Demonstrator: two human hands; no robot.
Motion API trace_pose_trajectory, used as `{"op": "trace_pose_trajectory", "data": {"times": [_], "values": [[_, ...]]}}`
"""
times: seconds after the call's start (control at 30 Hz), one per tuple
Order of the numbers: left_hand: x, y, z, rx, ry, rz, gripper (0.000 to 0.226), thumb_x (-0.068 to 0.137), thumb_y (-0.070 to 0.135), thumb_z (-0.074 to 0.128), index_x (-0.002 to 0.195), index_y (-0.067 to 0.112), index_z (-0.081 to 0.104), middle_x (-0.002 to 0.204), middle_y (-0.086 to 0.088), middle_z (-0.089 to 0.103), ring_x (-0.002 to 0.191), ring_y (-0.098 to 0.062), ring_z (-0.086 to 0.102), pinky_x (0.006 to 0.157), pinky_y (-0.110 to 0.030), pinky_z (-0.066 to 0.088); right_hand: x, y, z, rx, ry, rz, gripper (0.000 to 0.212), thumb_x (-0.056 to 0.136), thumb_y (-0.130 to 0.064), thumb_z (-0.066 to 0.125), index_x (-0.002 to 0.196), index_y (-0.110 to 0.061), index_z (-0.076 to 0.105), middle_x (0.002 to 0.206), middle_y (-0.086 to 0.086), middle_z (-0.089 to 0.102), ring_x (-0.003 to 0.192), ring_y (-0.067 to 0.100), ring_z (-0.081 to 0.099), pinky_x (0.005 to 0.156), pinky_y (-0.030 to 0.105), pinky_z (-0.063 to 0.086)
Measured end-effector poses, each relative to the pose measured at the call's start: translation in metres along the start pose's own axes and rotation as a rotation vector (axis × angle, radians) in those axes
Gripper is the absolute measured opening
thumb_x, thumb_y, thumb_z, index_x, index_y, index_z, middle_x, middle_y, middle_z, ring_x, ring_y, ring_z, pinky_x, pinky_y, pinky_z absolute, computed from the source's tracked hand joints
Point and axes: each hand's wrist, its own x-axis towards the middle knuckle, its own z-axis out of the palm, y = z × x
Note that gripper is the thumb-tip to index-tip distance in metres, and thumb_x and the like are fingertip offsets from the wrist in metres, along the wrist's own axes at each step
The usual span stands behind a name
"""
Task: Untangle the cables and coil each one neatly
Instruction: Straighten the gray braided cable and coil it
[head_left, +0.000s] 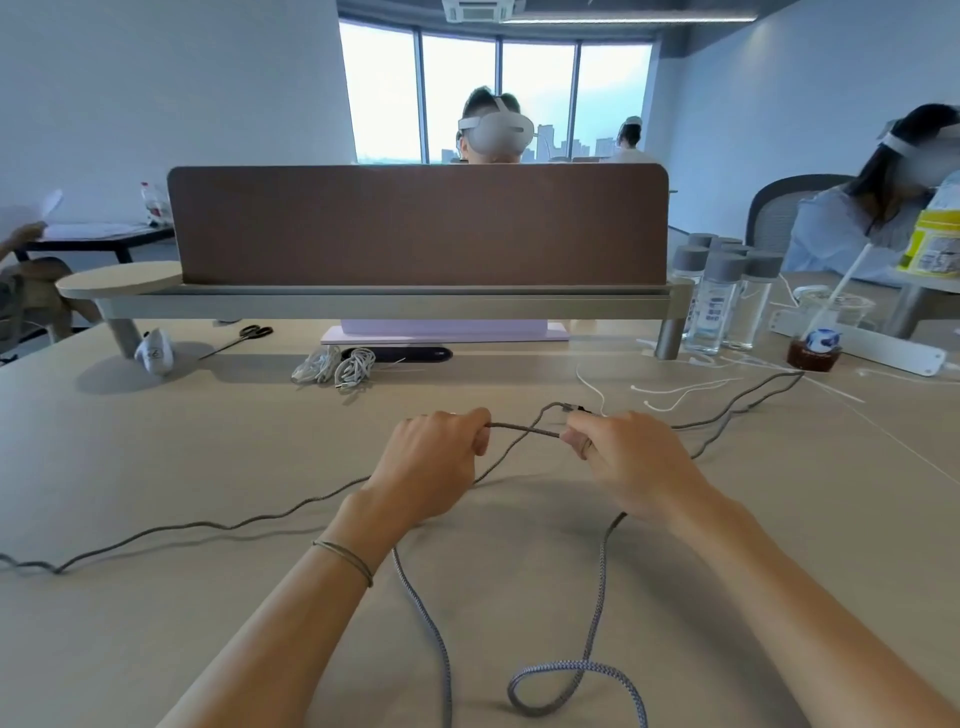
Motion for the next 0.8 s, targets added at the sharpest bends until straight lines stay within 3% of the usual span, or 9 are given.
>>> {"op": "trace_pose_trajectory", "data": {"times": [0.1, 0.17, 0.27, 0.4, 0.5, 0.6, 0.7, 0.77, 0.8], "values": [[-0.006, 0.023, 0.007, -0.028, -0.012, 0.137, 0.018, 0.104, 0.038, 0.038, 0.109, 0.028, 0.052, 0.089, 0.005, 0.066, 0.076, -0.029, 0.06, 0.063, -0.036, 0.037, -0.001, -0.01, 0.005, -0.033, -0.018, -0.069, 0.031, 0.103, -0.037, 0.039, 0.077, -0.023, 0.047, 0.057, -0.007, 0.044, 0.057, 0.023, 0.042, 0.057, 0.035, 0.032], [-0.005, 0.034, 0.012, 0.003, -0.059, 0.168, 0.014, 0.105, 0.034, 0.036, 0.101, 0.03, 0.049, 0.092, 0.004, 0.068, 0.078, -0.028, 0.062, 0.064, -0.035, 0.037, -0.001, -0.017, 0.007, 0.005, -0.04, -0.112, 0.033, 0.1, -0.039, 0.034, 0.077, -0.028, 0.056, 0.063, -0.009, 0.052, 0.06, 0.018, 0.046, 0.057, 0.034, 0.037], [0.003, 0.03, 0.01, -0.003, -0.033, 0.097, 0.018, 0.104, 0.032, 0.037, 0.087, 0.031, 0.039, 0.078, -0.003, 0.059, 0.07, -0.03, 0.052, 0.061, -0.035, 0.032, 0.004, -0.014, 0.001, 0.047, -0.099, -0.017, 0.045, 0.104, -0.035, 0.046, 0.06, -0.04, 0.043, 0.053, -0.008, 0.041, 0.052, 0.009, 0.037, 0.055, 0.034, 0.03], [0.002, 0.005, 0.007, 0.019, -0.05, 0.013, 0.02, 0.103, 0.03, 0.035, 0.084, 0.029, 0.04, 0.075, -0.004, 0.056, 0.067, -0.032, 0.048, 0.061, -0.036, 0.036, 0.004, 0.007, -0.003, 0.074, -0.11, 0.08, 0.048, 0.105, -0.033, 0.046, 0.061, -0.02, 0.033, 0.052, -0.002, 0.04, 0.056, 0.019, 0.039, 0.062, 0.038, 0.039], [-0.003, -0.007, 0.004, 0.057, -0.066, -0.019, 0.025, 0.105, 0.034, 0.032, 0.086, 0.026, 0.045, 0.076, -0.004, 0.056, 0.069, -0.034, 0.05, 0.064, -0.038, 0.041, 0.001, 0.015, -0.001, 0.082, -0.093, 0.095, 0.047, 0.104, -0.032, 0.047, 0.062, -0.017, 0.036, 0.053, -0.001, 0.044, 0.059, 0.025, 0.044, 0.063, 0.038, 0.041], [-0.004, 0.009, 0.008, 0.066, -0.059, 0.053, 0.031, 0.105, 0.046, 0.03, 0.1, 0.025, 0.052, 0.083, -0.001, 0.063, 0.074, -0.036, 0.057, 0.064, -0.038, 0.036, -0.002, 0.006, 0.004, 0.05, -0.08, 0.056, 0.043, 0.105, -0.035, 0.046, 0.067, -0.015, 0.043, 0.057, 0.002, 0.05, 0.062, 0.028, 0.047, 0.062, 0.038, 0.041], [-0.001, 0.037, 0.019, 0.078, -0.135, 0.166, 0.024, 0.105, 0.038, 0.034, 0.114, 0.028, 0.053, 0.103, 0.002, 0.071, 0.088, -0.033, 0.065, 0.071, -0.041, 0.045, -0.005, -0.01, 0.007, 0.046, -0.099, -0.002, 0.032, 0.104, -0.031, 0.049, 0.073, -0.025, 0.054, 0.06, -0.01, 0.055, 0.064, 0.015, 0.05, 0.06, 0.033, 0.034], [0.003, 0.043, 0.02, 0.1, -0.152, 0.175, 0.018, 0.102, 0.024, 0.038, 0.111, 0.026, 0.054, 0.103, 0.001, 0.071, 0.089, -0.031, 0.065, 0.075, -0.04, 0.047, -0.005, -0.016, 0.005, 0.1, -0.136, -0.008, 0.038, 0.103, -0.027, 0.05, 0.067, -0.039, 0.055, 0.06, -0.023, 0.056, 0.061, 0.006, 0.048, 0.057, 0.024, 0.031], [0.004, 0.041, 0.018, 0.104, -0.141, 0.171, 0.016, 0.102, 0.024, 0.038, 0.107, 0.027, 0.052, 0.098, -0.001, 0.069, 0.085, -0.032, 0.064, 0.072, -0.04, 0.045, -0.005, -0.016, 0.003, 0.137, -0.153, -0.001, 0.042, 0.104, -0.03, 0.05, 0.063, -0.04, 0.052, 0.058, -0.02, 0.055, 0.059, 0.006, 0.046, 0.057, 0.024, 0.032]]}}
